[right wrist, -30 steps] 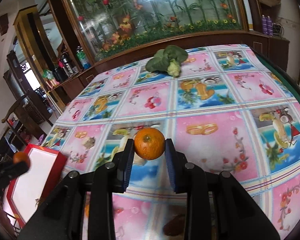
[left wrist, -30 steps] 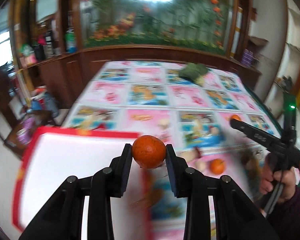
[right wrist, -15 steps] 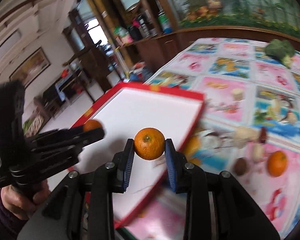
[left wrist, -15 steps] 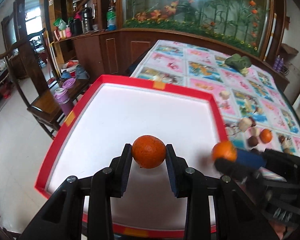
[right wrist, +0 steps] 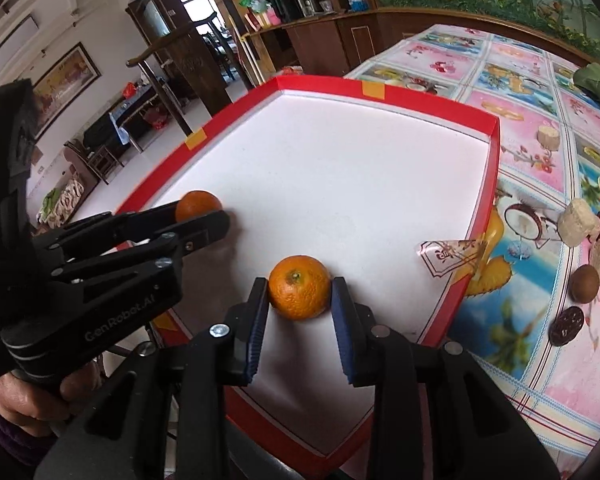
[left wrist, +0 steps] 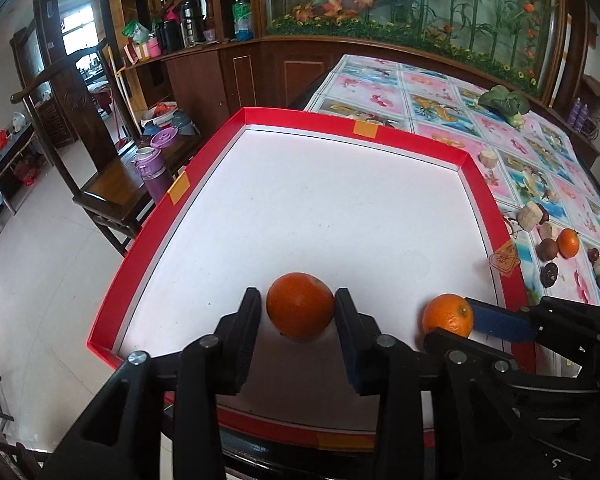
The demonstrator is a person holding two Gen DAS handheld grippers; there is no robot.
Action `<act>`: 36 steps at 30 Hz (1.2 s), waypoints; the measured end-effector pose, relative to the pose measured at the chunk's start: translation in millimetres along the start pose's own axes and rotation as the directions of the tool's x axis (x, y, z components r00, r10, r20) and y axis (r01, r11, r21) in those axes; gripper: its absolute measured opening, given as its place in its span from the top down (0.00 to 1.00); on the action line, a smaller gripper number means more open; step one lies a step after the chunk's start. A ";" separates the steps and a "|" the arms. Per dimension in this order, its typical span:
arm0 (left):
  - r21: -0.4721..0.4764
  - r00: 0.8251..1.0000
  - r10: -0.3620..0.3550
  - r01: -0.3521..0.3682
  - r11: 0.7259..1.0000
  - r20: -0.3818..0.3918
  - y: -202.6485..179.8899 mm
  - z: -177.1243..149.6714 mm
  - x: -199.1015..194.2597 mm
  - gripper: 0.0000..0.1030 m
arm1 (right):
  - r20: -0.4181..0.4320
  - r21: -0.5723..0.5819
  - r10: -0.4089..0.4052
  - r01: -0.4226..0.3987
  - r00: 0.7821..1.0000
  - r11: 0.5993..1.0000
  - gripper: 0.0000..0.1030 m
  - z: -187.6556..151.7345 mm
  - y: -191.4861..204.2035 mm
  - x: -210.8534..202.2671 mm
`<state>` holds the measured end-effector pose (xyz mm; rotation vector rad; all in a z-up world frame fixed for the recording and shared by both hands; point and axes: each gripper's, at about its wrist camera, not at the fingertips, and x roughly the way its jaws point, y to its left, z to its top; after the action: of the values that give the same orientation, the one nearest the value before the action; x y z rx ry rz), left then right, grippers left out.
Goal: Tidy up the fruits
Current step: 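Carry both held oranges over the red-rimmed white tray, then open both tools to drop the oranges into the tray, then grasp a dark date with the left tool while the right tool grasps a brown round fruit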
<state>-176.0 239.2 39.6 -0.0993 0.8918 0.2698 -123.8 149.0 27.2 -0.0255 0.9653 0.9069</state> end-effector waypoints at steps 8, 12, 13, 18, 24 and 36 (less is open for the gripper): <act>0.007 0.986 -0.058 0.057 0.998 0.157 -15.0 4.3 -47.0 0.27 | 0.166 -0.034 -0.011 0.017 0.986 0.999 0.56 -7.1 -10.2 -61.9; 0.101 0.967 -0.153 0.135 0.986 0.204 -49.2 1.0 -64.5 0.24 | 0.247 0.020 -0.066 0.063 0.967 0.998 0.51 -32.3 -46.2 -110.3; 0.124 0.961 -0.185 0.162 0.979 0.204 -60.7 -0.8 -67.3 0.24 | 0.255 0.044 -0.088 0.079 0.963 0.996 0.51 -40.7 -56.8 -120.9; 0.217 0.943 -0.299 0.265 0.940 0.144 -112.1 -5.2 -68.3 0.24 | 0.246 0.173 -0.262 0.224 0.933 0.959 0.51 -84.1 -109.6 -166.3; 0.299 0.946 -0.319 0.287 0.910 0.064 -159.1 -14.2 -59.4 0.24 | 0.204 0.288 -0.373 0.309 0.905 0.907 0.51 -114.4 -150.7 -191.6; 0.344 0.951 -0.306 0.302 0.889 -0.042 -188.7 -10.0 -32.7 0.24 | 0.093 0.445 -0.400 0.321 0.912 0.836 0.53 -111.2 -206.5 -173.0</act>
<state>-151.5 49.5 53.9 0.0908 0.8846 -0.1832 -104.2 -141.3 10.6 0.2340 0.9268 0.3284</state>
